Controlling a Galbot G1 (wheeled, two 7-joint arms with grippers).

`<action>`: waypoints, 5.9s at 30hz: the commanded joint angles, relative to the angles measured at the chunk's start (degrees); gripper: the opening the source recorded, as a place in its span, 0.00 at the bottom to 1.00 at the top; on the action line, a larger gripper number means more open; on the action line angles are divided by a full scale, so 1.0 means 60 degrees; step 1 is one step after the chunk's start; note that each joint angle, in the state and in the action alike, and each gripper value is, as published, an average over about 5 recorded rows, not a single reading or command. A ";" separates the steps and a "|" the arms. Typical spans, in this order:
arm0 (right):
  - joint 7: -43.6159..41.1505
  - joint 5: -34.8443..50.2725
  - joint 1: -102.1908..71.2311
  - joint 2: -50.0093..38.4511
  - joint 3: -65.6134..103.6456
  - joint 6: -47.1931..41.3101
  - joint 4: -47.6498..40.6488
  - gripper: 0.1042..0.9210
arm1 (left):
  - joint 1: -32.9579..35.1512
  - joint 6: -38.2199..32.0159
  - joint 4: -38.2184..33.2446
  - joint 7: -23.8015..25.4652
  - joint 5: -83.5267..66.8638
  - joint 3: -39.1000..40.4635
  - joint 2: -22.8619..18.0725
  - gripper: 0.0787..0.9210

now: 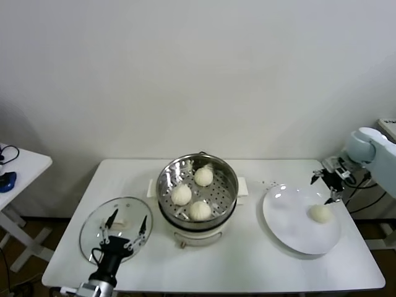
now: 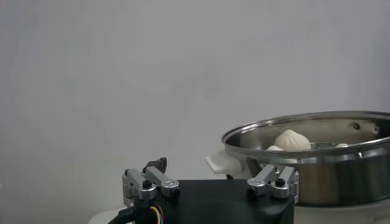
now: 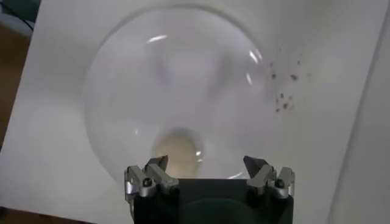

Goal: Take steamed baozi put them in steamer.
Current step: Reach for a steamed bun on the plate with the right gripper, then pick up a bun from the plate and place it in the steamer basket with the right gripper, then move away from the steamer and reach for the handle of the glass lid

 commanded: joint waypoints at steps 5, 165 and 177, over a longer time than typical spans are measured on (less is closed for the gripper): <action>0.0071 -0.1084 -0.1513 0.0463 0.1402 0.0109 -0.1257 0.88 | -0.0065 0.0036 0.0102 -0.0009 0.0001 -0.0025 -0.0008 0.88; 0.2252 1.0756 0.5491 0.5600 -0.8542 -0.3988 0.1371 0.88 | -0.0425 -0.0269 0.0256 0.0037 0.0117 0.0403 0.0224 0.88; 0.2360 1.0185 0.5814 0.4692 -0.7270 -0.3872 0.1447 0.88 | -0.0480 -0.0204 0.0288 -0.0031 0.0192 0.0336 0.0265 0.88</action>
